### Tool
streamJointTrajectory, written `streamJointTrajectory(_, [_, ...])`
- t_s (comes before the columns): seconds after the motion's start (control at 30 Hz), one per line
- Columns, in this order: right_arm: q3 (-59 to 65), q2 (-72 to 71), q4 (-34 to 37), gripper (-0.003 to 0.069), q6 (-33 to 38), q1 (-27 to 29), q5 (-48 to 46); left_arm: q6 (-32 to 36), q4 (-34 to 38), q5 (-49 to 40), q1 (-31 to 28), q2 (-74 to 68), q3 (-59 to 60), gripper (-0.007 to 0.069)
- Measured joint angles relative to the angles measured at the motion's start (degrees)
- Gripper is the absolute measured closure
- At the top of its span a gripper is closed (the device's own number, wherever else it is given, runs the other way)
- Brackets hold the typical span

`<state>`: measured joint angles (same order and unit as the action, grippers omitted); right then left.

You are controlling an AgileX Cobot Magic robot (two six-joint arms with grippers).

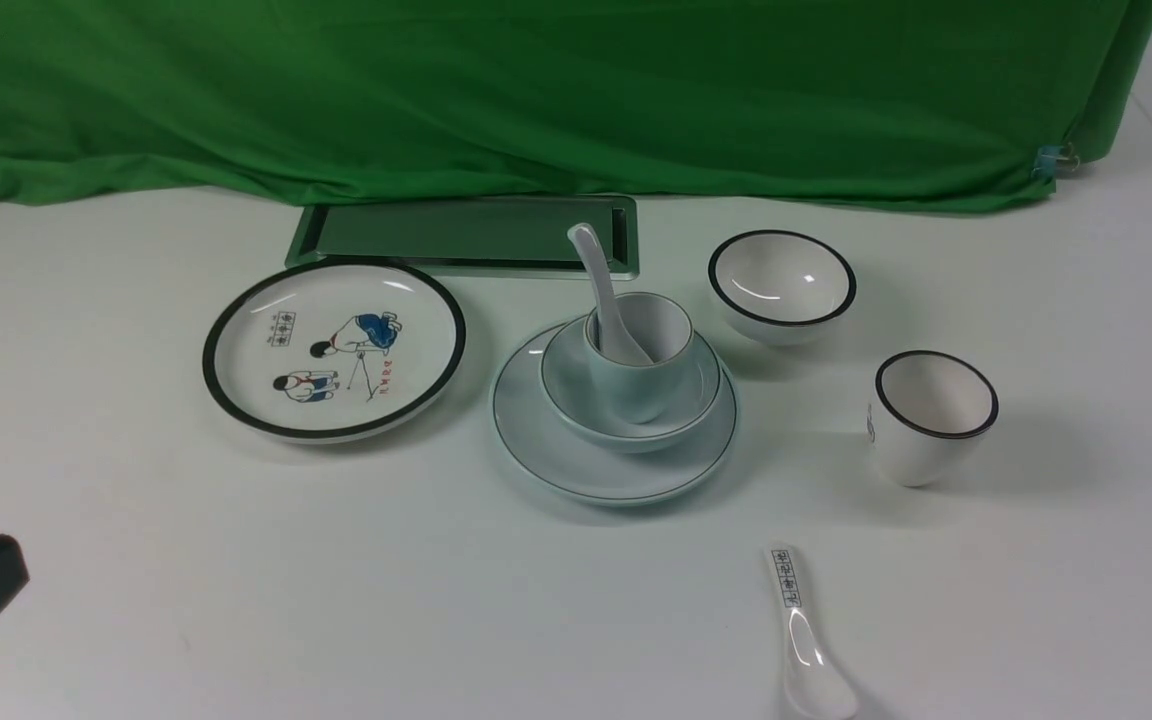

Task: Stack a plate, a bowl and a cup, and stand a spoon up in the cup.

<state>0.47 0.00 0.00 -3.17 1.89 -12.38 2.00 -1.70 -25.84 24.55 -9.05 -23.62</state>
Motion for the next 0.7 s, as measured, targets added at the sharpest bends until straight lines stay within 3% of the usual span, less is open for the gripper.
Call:
streamJointTrajectory(0.53, [0.0, 0.0, 0.0, 0.0602, 0.0, 0.0, -0.2, 0.0, 0.0, 0.0, 0.0, 0.0, 0.0, 0.0656])
streamJointTrajectory(0.7, [0.0, 0.0, 0.0, 0.0587, 0.0, 0.0, -0.2, 0.0, 0.1, 5.2, -0.1, 0.0, 2.3, 0.0656])
